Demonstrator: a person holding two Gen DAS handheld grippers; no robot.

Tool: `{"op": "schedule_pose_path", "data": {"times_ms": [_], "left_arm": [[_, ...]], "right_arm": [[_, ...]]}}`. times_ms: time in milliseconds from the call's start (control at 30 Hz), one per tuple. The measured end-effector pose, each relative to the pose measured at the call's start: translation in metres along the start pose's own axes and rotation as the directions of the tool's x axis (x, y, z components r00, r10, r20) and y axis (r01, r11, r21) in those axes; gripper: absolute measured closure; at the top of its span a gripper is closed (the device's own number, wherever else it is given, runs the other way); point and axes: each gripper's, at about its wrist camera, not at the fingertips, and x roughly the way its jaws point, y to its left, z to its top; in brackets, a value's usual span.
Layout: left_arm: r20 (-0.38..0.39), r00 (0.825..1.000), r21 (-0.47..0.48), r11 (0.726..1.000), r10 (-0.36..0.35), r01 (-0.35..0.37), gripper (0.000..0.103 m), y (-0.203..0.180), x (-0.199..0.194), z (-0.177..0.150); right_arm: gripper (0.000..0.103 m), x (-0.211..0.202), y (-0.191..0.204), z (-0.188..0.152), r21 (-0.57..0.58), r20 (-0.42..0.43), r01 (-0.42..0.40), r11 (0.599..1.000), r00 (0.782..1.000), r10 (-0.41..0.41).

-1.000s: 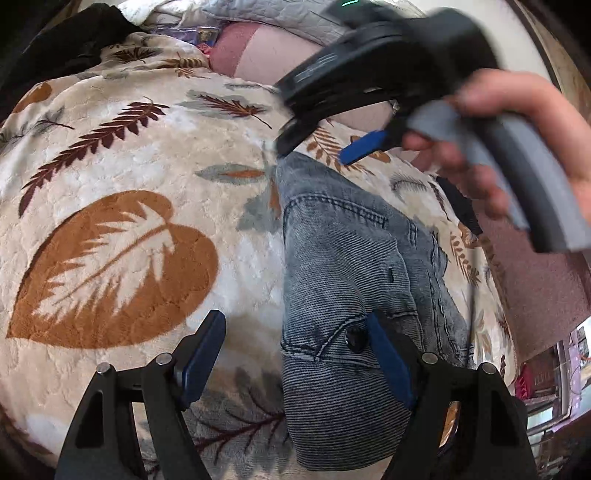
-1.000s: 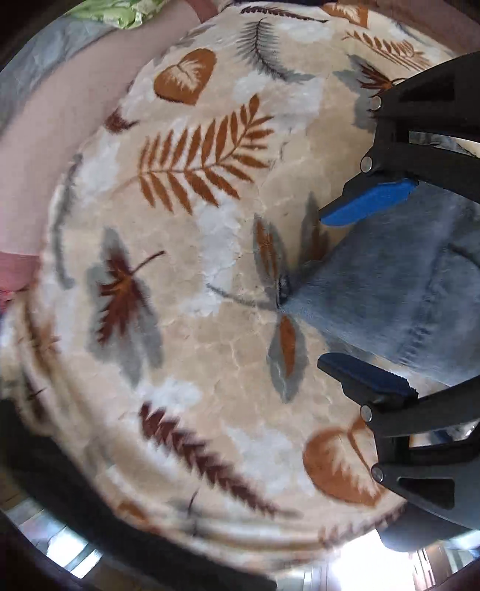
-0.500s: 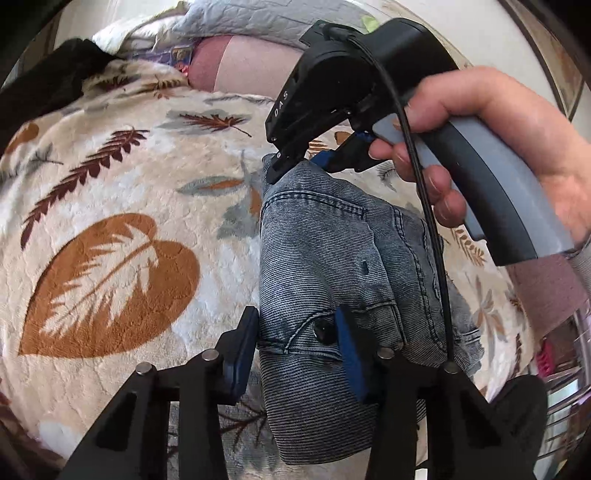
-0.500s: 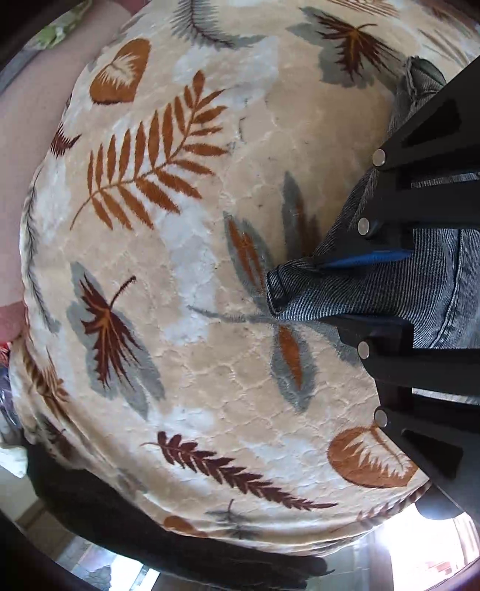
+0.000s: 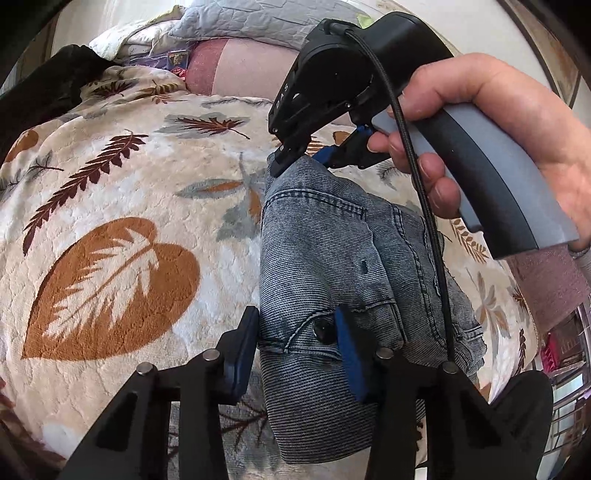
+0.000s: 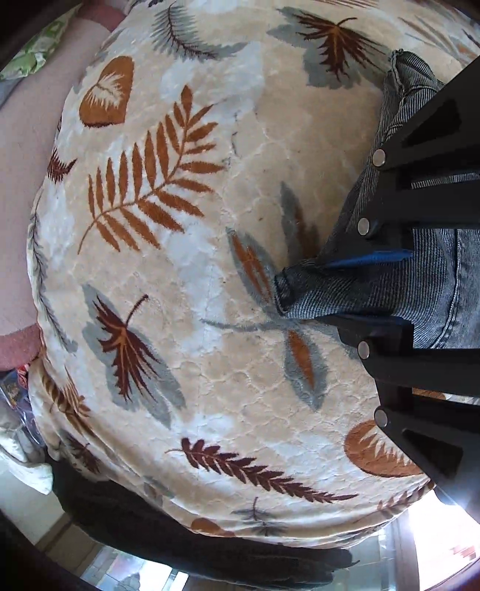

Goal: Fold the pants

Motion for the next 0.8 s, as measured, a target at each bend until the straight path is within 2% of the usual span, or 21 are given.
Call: {"op": "schedule_pose_path", "data": {"times_ms": [233,300,333,433,467,633,700,733,800], "left_arm": [[-0.004,1.0,0.0,1.0,-0.001,0.001,0.06,0.0,0.001,0.001],[-0.007,1.0,-0.002,1.0,-0.002,0.002,0.06,0.001,0.001,0.001],[-0.007,1.0,-0.003,1.0,-0.003,0.003,0.06,0.001,0.002,0.001],[-0.008,1.0,-0.002,1.0,-0.004,0.004,0.06,0.001,0.002,0.002],[-0.008,1.0,-0.005,1.0,-0.005,0.004,0.06,0.001,0.002,0.002],[-0.01,1.0,-0.011,1.0,-0.007,0.007,0.06,0.002,0.002,0.002],[-0.009,1.0,-0.012,1.0,-0.006,0.006,0.06,0.002,0.002,0.002],[-0.009,1.0,-0.012,1.0,-0.006,0.006,0.06,0.001,0.002,0.002],[-0.009,1.0,-0.014,1.0,-0.007,0.007,0.06,0.001,0.002,0.002]], "right_arm": [[0.079,-0.022,0.002,0.01,0.049,0.084,0.027,0.998,0.996,-0.031],[0.079,-0.03,0.005,0.012,0.029,0.103,0.046,0.999,0.993,-0.049],[0.074,-0.028,0.011,0.014,0.009,0.096,0.037,0.999,0.995,-0.038],[0.039,-0.02,0.028,0.015,-0.049,0.06,0.045,0.998,0.997,-0.042],[0.038,-0.018,0.034,0.014,-0.082,0.055,0.05,0.995,0.997,-0.046],[0.039,0.004,0.049,0.01,-0.178,0.0,0.112,0.978,0.994,-0.114],[0.065,0.01,0.043,0.01,-0.174,0.003,0.17,0.97,0.985,-0.172],[0.074,0.008,0.036,0.011,-0.136,0.005,0.153,0.979,0.988,-0.153],[0.077,0.001,0.023,0.013,-0.079,0.038,0.152,0.985,0.988,-0.15]]}}
